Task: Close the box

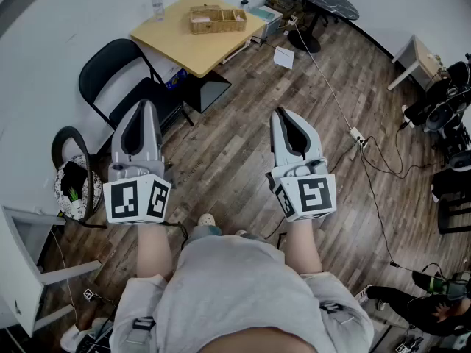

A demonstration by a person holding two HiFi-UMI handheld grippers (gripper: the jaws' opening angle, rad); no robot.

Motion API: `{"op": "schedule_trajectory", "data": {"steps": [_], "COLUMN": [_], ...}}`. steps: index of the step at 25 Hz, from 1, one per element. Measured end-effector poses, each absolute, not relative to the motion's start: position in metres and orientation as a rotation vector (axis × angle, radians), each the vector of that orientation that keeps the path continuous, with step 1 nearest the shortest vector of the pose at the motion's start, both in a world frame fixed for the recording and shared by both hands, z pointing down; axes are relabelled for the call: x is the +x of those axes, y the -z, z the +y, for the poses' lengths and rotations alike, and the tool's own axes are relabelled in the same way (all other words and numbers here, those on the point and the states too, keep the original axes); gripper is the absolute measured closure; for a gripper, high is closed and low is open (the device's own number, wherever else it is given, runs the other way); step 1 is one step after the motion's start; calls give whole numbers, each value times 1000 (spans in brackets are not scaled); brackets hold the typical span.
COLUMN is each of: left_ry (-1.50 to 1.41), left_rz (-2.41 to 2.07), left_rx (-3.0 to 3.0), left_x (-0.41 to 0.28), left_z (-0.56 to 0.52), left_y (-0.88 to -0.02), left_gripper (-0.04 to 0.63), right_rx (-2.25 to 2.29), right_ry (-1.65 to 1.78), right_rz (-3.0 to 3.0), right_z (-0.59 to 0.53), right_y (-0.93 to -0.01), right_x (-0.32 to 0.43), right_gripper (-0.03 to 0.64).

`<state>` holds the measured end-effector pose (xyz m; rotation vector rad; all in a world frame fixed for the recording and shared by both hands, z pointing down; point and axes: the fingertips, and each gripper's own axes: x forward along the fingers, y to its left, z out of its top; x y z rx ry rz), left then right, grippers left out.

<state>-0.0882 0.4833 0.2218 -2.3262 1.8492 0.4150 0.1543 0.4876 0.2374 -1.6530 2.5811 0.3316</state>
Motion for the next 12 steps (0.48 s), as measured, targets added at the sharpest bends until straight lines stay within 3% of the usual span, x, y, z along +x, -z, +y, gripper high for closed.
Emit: {"op": "schedule_trajectory", "data": {"steps": [12], "left_ry": [-419], "left_rz": [1830], "left_rx": [-2343], "left_x": [-94], "left_z": [472], "left_y": [-220], "left_gripper": [537], "right_rx": [-1685], "right_ry": [-339], "right_rz": [2563], "right_z": [479], "right_y": [-235], "right_x": [150], "right_gripper": [600]}}
